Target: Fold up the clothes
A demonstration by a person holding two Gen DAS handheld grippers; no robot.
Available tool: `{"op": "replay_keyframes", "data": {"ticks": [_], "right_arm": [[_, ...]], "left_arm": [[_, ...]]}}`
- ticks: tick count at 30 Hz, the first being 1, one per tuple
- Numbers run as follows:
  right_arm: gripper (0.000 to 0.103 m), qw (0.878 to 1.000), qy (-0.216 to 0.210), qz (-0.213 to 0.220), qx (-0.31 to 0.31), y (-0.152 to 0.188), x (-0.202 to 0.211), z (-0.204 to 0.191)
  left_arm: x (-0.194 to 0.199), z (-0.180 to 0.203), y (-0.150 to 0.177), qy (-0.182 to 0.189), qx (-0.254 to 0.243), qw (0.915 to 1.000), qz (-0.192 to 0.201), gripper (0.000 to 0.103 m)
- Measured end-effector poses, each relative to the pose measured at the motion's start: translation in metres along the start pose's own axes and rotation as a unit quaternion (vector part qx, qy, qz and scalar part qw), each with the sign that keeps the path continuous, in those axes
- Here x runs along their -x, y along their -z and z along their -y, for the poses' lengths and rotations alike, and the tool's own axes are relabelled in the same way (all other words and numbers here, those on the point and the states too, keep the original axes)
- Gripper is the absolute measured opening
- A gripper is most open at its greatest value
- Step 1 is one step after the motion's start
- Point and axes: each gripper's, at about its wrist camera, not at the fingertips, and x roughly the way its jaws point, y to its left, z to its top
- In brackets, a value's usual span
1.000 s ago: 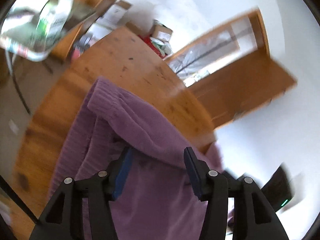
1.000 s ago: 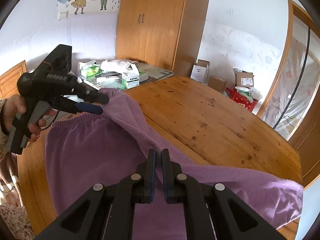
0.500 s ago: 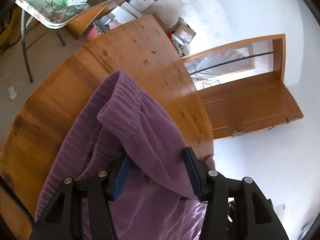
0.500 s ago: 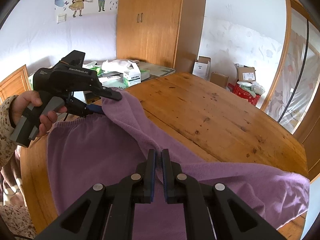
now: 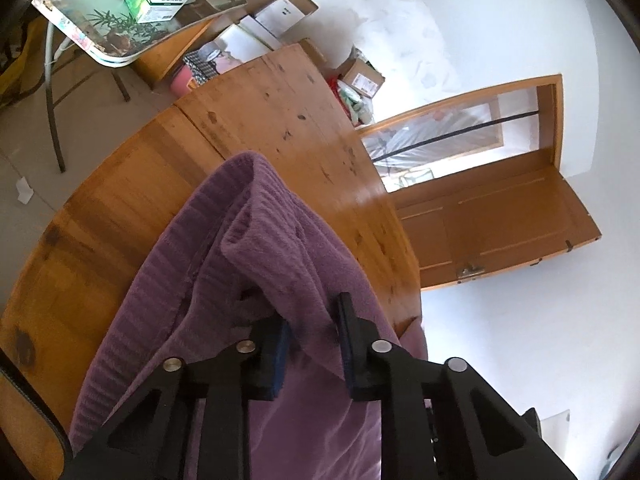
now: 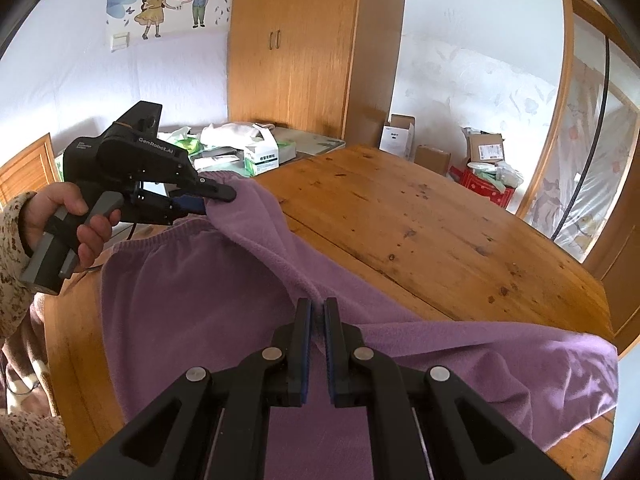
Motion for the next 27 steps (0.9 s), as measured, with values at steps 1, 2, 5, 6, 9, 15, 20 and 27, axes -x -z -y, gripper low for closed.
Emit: {"op": "replay_keyframes", "data": {"ticks": [1, 2, 5, 6, 9, 15, 20, 27], "right_arm": [[0.006, 1.000, 0.001, 0.001, 0.000, 0.000, 0.002, -0.001], [0.006, 1.000, 0.002, 0.002, -0.001, 0.001, 0.003, -0.001], [0.006, 1.000, 0.004, 0.007, -0.003, 0.002, 0.008, -0.003], [0.006, 1.000, 0.005, 0.008, -0.003, 0.003, 0.011, -0.003], [0.006, 1.000, 0.010, 0.014, -0.004, 0.004, 0.017, -0.004], [0.006, 0.999, 0.022, 0.032, 0.000, 0.006, 0.035, -0.009], [0.006, 0.998, 0.037, 0.045, 0.021, 0.005, 0.049, -0.019], [0.006, 0.997, 0.038, 0.047, 0.039, 0.013, 0.060, -0.037]], "left_arm": [[0.002, 0.002, 0.001, 0.001, -0.005, 1.0000, 0.002, 0.020], [0.004, 0.004, 0.002, 0.002, -0.010, 0.9999, 0.003, 0.018], [0.009, 0.010, 0.005, 0.007, -0.027, 0.9995, 0.012, 0.007], [0.011, 0.012, 0.006, 0.009, -0.033, 0.9993, 0.016, 0.007], [0.017, 0.018, 0.010, 0.007, -0.050, 0.9985, 0.022, 0.006], [0.032, 0.027, 0.019, 0.023, -0.065, 0.9971, 0.033, 0.006], [0.046, 0.034, 0.028, 0.029, -0.074, 0.9959, 0.043, 0.006], [0.063, 0.030, 0.044, 0.022, -0.080, 0.9953, 0.050, 0.006]]}}
